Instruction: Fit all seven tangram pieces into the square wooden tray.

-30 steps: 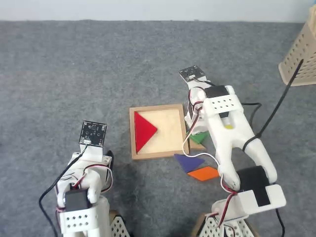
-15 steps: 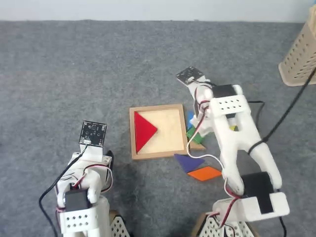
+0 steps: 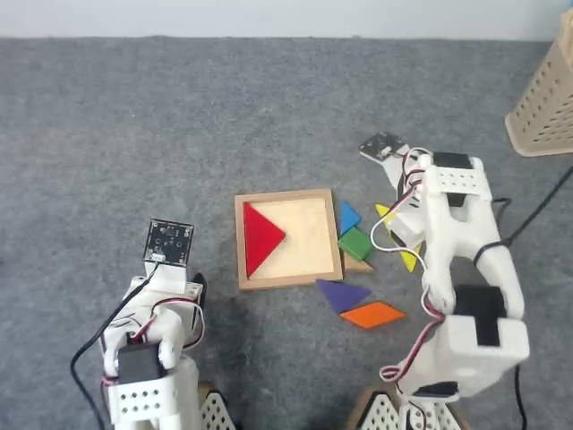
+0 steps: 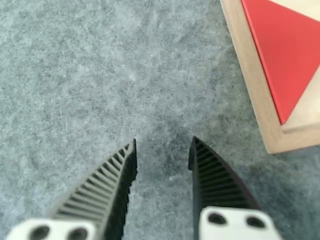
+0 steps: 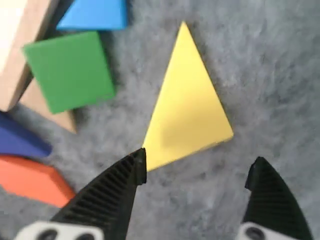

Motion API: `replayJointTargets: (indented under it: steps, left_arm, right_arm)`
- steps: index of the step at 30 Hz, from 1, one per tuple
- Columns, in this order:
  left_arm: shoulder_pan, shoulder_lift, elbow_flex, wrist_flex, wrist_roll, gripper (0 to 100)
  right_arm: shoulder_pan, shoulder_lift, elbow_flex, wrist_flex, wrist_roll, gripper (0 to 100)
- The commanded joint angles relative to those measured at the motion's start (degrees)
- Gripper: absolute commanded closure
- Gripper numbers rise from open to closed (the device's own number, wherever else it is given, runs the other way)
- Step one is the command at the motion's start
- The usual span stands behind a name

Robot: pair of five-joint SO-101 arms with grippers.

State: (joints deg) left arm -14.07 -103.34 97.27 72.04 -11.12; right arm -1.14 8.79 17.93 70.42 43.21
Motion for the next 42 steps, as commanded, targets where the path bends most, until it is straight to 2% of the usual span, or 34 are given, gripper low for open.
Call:
replayJointTargets:
  steps: [1,19,42]
  left_arm:
    - [0.1,-0.4,-0.7,0.3,-0.3,83]
    - [0.1,-0.4,-0.7,0.3,-0.3,83]
    - [0.1,-0.4,-0.7,0.3,-0.3,83]
  right_arm:
    - [1.1,0.8,-3.5,-3.2,1.1,68.1]
    - [0.9,10.1,-3.6,-9.2,1.1,68.1]
    - [-4.0,10.8,-2.5,-5.6,1.1,68.4]
